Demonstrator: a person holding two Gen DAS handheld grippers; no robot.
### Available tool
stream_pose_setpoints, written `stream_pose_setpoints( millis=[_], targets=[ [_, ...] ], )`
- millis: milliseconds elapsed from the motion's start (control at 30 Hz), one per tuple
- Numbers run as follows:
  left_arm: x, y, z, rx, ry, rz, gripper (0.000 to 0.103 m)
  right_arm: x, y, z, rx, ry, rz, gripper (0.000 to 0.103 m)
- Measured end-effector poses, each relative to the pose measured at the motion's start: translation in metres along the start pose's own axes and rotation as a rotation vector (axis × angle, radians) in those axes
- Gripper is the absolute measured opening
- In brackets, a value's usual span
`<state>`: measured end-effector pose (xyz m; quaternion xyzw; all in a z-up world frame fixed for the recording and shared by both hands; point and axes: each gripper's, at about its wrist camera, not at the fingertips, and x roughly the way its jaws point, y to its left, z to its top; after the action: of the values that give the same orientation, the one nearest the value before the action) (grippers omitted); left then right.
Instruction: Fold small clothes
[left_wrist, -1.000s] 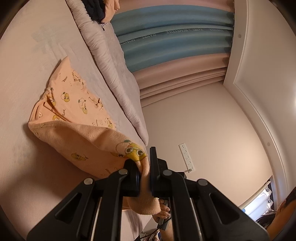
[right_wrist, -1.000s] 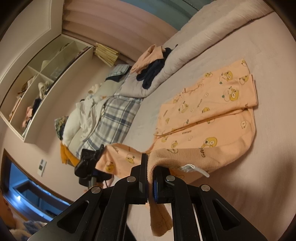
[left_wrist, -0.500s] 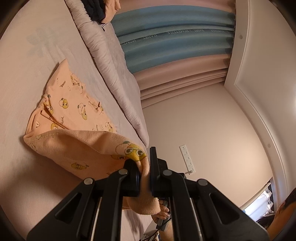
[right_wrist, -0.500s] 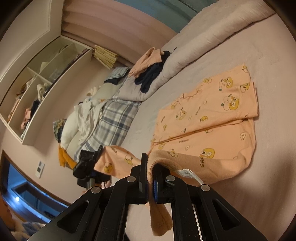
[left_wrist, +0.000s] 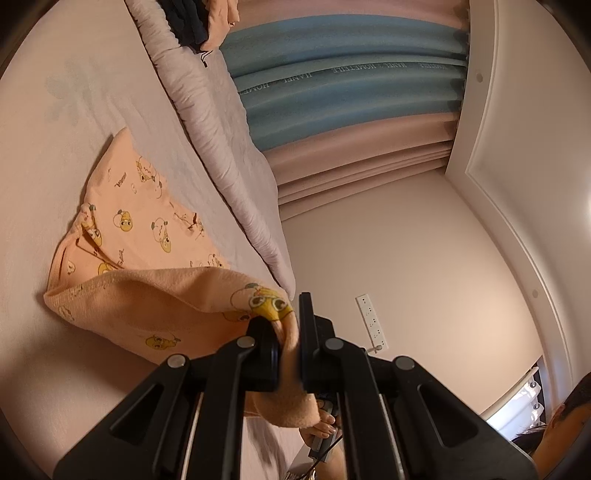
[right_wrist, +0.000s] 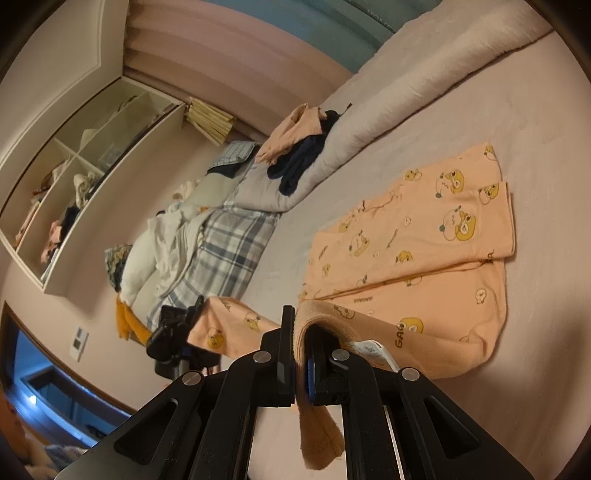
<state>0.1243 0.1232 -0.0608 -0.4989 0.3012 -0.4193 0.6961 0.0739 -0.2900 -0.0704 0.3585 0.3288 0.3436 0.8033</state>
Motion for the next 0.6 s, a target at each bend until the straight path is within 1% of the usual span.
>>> stream_pose_setpoints(
  millis=[600],
  targets=[
    [0.012,0.01,0.024,0.009,-0.001,0.009,0.004,0.007,-0.012,0.021,0.009,-0.031,-0.036,0.009]
  ],
)
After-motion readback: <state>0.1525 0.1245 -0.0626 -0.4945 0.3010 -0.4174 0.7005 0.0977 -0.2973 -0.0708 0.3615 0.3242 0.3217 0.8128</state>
